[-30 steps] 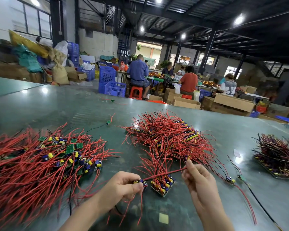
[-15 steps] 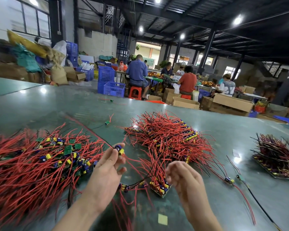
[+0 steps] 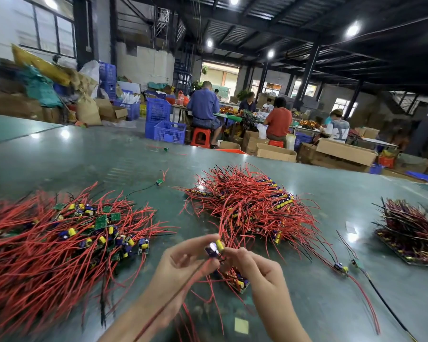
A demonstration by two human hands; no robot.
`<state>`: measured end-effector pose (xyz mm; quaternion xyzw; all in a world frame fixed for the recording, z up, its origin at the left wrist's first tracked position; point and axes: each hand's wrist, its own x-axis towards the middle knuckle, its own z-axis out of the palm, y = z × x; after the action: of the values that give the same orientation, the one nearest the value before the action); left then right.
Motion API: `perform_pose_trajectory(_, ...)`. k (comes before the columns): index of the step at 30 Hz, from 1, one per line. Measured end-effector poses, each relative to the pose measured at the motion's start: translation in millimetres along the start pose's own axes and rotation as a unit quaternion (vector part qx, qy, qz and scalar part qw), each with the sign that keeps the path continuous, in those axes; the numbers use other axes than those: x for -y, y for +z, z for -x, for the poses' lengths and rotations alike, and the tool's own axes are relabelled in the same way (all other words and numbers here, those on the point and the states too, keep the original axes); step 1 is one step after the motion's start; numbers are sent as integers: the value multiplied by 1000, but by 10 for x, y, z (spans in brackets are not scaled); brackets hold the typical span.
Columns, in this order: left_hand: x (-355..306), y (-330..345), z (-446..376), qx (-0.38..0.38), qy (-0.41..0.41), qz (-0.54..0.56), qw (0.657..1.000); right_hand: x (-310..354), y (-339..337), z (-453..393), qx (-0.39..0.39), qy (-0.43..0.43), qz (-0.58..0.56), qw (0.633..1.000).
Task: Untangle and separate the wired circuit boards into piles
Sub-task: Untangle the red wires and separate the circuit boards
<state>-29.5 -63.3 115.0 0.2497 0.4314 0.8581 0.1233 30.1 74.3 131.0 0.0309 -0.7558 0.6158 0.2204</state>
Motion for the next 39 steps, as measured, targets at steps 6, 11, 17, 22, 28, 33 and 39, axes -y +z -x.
perform_pose_trajectory(6,65,65,25,72,39,-190,978,-16,27,-22,-6,91,-137,986)
perform_pose_trajectory(11,65,45,2,47,-130,20,990,-40,-37,-24,-33,83,-122,989)
perform_pose_trajectory(17,27,35,39,87,-98,-259,957,-68,-8,-50,-67,33,-51,996)
perform_pose_trajectory(22,61,47,41,102,-26,-380,919,-68,15,-42,-59,57,-48,995)
perform_pose_trajectory(28,-29,125,65,61,-167,-141,974,-33,87,-9,-98,60,-177,978)
perform_pose_trajectory(33,-97,79,35,86,-163,-156,970,-67,56,-30,-119,112,-215,963)
perform_pose_trajectory(39,-76,15,17,111,-142,-266,947,-147,-6,-53,-212,124,-141,959)
